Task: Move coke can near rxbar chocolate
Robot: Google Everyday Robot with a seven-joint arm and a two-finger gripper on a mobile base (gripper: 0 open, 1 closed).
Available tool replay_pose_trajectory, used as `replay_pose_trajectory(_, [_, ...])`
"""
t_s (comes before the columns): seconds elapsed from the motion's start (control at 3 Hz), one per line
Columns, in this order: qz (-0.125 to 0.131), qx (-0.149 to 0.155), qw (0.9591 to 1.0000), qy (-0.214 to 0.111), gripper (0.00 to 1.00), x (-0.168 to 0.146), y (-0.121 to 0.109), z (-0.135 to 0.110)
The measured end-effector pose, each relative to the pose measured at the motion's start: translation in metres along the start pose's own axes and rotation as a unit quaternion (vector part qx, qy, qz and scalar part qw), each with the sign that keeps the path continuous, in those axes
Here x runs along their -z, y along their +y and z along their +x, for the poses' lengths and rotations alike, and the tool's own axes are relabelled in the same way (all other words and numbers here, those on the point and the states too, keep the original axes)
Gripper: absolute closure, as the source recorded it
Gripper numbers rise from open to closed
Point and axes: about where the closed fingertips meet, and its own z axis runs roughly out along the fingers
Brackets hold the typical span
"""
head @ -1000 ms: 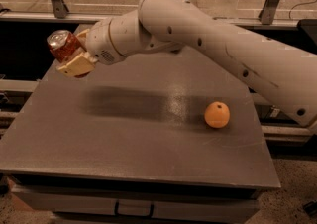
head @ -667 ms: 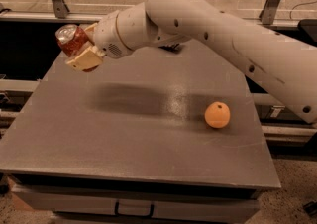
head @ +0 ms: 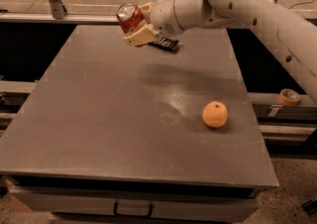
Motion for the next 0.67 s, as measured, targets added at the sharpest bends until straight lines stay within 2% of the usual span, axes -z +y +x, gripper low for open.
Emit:
replay_pose_trajectory(0.33, [0.053, 0.002, 0.9985, -0.010, 1.00, 0.0518, -0.0669, 0.0374])
replay_pose_trajectory(0.67, [0.051, 0.001, 0.9987, -0.010, 1.00, 0.0500, -0.0652, 0.0382])
